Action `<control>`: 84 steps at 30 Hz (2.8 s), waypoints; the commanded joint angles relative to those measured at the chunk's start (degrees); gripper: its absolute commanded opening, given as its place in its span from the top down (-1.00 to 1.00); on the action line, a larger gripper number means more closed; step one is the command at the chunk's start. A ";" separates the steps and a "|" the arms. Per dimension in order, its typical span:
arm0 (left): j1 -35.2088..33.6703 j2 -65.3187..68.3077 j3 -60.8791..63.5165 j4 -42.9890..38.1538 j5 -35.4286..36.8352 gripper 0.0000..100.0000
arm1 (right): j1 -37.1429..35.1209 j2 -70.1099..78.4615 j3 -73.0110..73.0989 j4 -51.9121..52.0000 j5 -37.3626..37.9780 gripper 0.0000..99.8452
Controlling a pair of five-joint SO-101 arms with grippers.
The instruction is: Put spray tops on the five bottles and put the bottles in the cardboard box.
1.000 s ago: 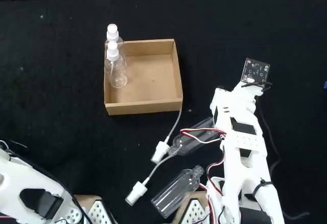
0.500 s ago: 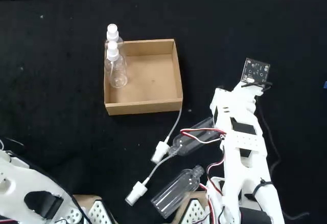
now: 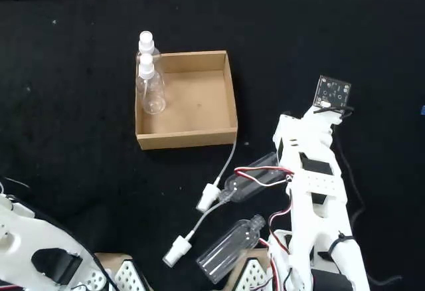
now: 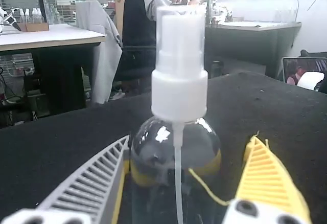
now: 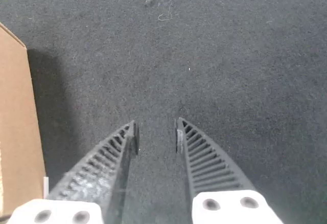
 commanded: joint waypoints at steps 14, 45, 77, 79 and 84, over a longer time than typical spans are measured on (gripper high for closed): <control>0.84 -3.52 0.04 -5.89 0.09 0.87 | -0.35 -1.89 -0.22 -1.49 0.18 0.80; 44.53 -66.64 35.56 15.56 -5.89 0.94 | -0.62 -1.89 -0.22 -1.49 0.18 0.80; 74.24 -128.79 36.62 88.18 5.71 0.94 | -0.70 -1.89 -0.31 -1.49 0.18 0.80; 74.42 -127.82 36.70 85.45 5.71 0.94 | -0.70 -1.89 -0.31 -1.49 0.18 0.80; 74.51 -122.73 36.88 76.66 5.45 0.94 | -0.70 -1.89 -0.31 -1.49 0.18 0.80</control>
